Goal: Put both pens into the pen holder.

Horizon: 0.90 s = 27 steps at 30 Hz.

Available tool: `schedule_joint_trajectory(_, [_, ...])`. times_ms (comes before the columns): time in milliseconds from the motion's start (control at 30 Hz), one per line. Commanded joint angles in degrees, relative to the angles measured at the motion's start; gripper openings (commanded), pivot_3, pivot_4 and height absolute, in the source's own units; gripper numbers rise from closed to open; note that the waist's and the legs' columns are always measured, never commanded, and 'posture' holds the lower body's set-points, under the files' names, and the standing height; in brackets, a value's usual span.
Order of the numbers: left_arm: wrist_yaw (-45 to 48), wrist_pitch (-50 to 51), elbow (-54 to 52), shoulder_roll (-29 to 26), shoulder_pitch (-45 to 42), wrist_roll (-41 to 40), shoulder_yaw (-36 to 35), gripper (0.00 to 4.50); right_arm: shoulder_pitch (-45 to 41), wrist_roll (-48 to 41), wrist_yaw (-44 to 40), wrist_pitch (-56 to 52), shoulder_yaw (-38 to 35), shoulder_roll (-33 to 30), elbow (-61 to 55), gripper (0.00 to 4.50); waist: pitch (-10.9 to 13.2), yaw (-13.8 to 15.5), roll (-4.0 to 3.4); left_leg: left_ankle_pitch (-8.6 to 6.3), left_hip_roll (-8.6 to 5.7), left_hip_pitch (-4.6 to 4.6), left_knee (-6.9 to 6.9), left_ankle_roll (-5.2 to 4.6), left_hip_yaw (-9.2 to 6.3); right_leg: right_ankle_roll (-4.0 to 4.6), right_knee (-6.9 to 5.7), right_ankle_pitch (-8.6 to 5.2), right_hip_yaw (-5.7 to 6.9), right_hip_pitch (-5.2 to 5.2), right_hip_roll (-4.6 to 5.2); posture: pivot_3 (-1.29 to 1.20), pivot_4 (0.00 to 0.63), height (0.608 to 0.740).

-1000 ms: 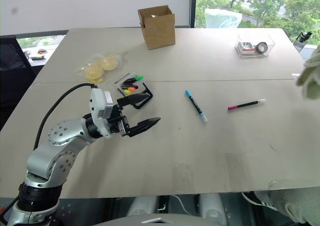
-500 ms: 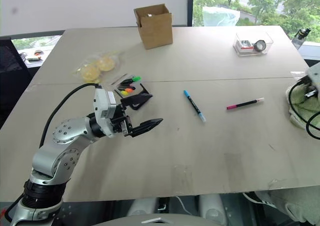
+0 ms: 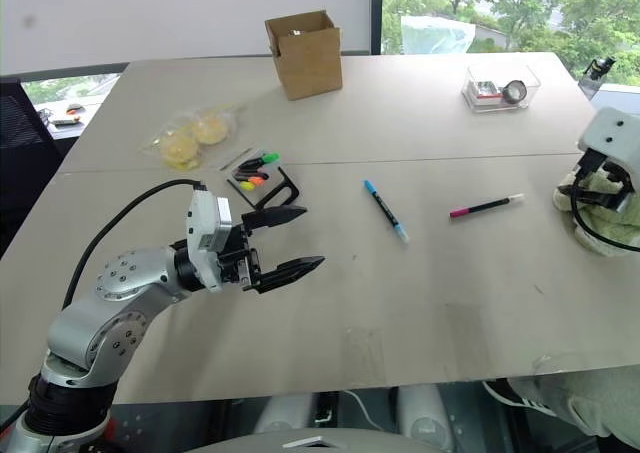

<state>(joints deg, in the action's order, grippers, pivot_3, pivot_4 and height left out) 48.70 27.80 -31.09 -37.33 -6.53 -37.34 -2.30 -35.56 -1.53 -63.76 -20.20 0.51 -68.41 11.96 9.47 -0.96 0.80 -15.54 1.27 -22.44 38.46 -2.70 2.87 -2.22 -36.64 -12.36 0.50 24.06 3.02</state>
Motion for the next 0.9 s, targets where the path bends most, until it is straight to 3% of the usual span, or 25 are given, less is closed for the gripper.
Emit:
schedule_joint_trajectory(33, [0.22,0.31,-3.32,-0.91,-0.24,-2.01,-1.83,4.50,-6.41,0.37,-6.22,6.28,5.16,4.40,2.45,4.43,0.00,0.08,0.04,0.00,0.00,0.04,0.00,0.00,-0.01,0.01,0.00,-0.01,0.01,-0.04,-0.01,0.00,0.150,0.740])
schedule_joint_trajectory(200, [-0.62,1.91,-5.21,-1.94,-0.57,-3.63,-2.63,4.50,-17.93,7.62,-11.83,17.65,15.12,14.23,21.61,4.43,0.08,0.17,0.19,0.01,-0.01,0.12,0.01,0.01,0.05,0.01,0.02,0.02,-0.04,-0.16,0.00,0.00,0.150,0.740])
schedule_joint_trajectory(433, [-3.02,2.97,-7.89,-2.06,1.02,-4.12,-3.27,4.50,-28.10,19.56,-11.94,27.98,24.82,20.35,45.01,4.43,0.14,0.61,0.12,0.16,-0.04,-0.31,0.03,0.28,-0.09,-0.07,0.28,0.06,0.13,0.02,0.10,0.00,0.150,0.740])
schedule_joint_trajectory(567, [-4.37,3.24,-9.06,-2.01,1.82,-4.27,-3.68,4.50,-30.63,22.59,-15.21,29.63,26.55,21.26,51.78,2.59,0.15,0.57,0.09,0.16,-0.04,-0.36,-0.05,0.29,-0.10,-0.07,0.42,0.06,0.16,0.01,0.13,0.00,0.150,0.740])
schedule_joint_trajectory(600, [-4.60,3.27,-9.20,-1.99,1.94,-4.31,-3.72,4.50,-30.94,22.68,-16.22,29.84,26.42,21.45,52.71,2.34,0.16,0.48,0.07,0.16,-0.05,-0.37,-0.05,0.29,-0.09,-0.07,0.42,0.06,0.15,0.01,0.14,0.00,0.150,0.740])
schedule_joint_trajectory(733, [-5.26,3.10,-9.44,-1.90,2.10,-4.26,-3.52,4.50,-31.37,24.19,-15.20,31.06,26.27,21.97,55.30,0.35,0.16,0.23,0.07,0.16,-0.04,-0.30,-0.05,0.29,-0.10,-0.06,0.38,0.07,0.15,-0.01,0.11,0.00,0.150,0.740])
schedule_joint_trajectory(767, [-5.34,3.04,-9.51,-1.89,2.16,-4.32,-3.56,4.50,-31.20,24.56,-14.32,31.32,26.14,22.05,55.72,0.04,0.15,0.21,0.08,0.16,-0.04,-0.27,-0.03,0.29,-0.11,-0.06,0.35,0.06,0.14,-0.02,0.11,0.00,0.150,0.740])
schedule_joint_trajectory(900, [-6.40,4.01,-9.60,-1.41,2.56,-6.57,-4.80,4.50,-30.18,21.81,-13.87,29.77,22.51,21.94,55.49,0.04,0.15,0.18,0.09,0.16,-0.04,-0.01,-0.02,0.28,-0.10,0.09,0.24,-0.01,0.13,-0.26,0.11,0.00,0.150,0.740])
